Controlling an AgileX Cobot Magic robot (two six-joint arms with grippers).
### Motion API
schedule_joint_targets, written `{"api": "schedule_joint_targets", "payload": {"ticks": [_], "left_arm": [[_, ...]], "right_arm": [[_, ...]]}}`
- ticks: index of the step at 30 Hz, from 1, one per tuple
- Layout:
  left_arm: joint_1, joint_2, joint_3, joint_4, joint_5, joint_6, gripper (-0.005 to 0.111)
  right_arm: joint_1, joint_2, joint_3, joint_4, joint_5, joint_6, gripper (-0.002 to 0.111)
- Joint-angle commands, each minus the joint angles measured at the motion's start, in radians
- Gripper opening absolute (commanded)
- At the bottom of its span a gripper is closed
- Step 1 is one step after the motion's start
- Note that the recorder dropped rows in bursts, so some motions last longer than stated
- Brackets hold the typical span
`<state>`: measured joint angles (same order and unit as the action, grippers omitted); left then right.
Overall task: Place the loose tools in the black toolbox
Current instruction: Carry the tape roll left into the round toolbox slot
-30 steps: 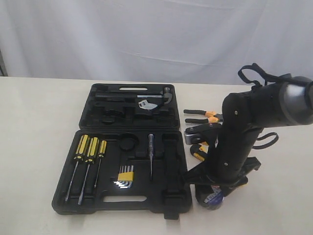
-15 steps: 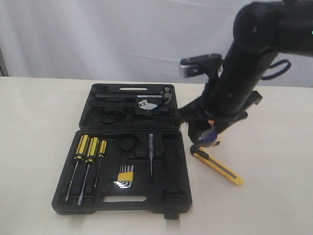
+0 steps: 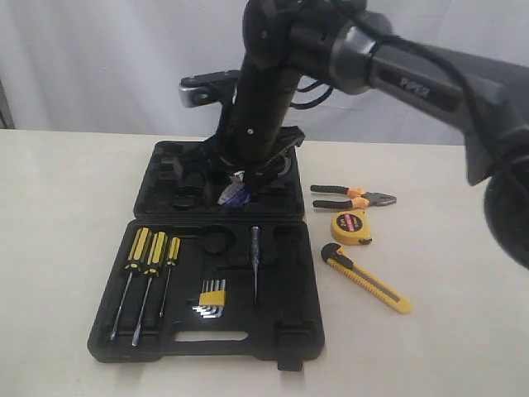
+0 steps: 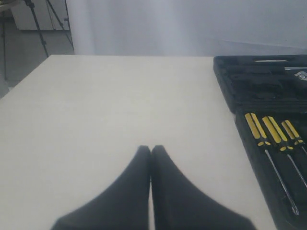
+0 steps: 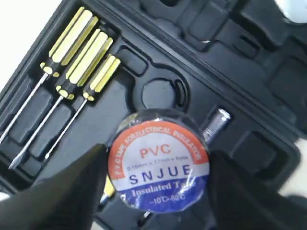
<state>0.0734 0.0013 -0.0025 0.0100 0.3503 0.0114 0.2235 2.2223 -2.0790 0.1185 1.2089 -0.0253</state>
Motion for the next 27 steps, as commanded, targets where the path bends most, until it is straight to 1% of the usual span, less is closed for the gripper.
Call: {"api": "schedule_joint_targets", "payload": {"ticks": [1,8,15,27], "left_arm": [[-0.005,-0.001,0.003,-0.010,-0.008,-0.004,0.000],[-0.005,-0.001,0.003,-0.010,-0.008,-0.004,0.000],[-0.005,-0.001,0.003,-0.010,-0.008,-0.004,0.000],[-0.005,-0.001,0.003,-0.010,-0.008,-0.004,0.000]], "right_arm": [[0.024,0.079,-0.038,0.011,0.011,-0.011,0.025],[0.040,0.151,-0.038,0.008,-0.121,-0.014,0.025],[0.040,0.199,-0.038,0.007,-0.200,-0.014,0.025],[0.037,0.204,-0.036,-0.016,-0.198,-0.014,0.025]]}}
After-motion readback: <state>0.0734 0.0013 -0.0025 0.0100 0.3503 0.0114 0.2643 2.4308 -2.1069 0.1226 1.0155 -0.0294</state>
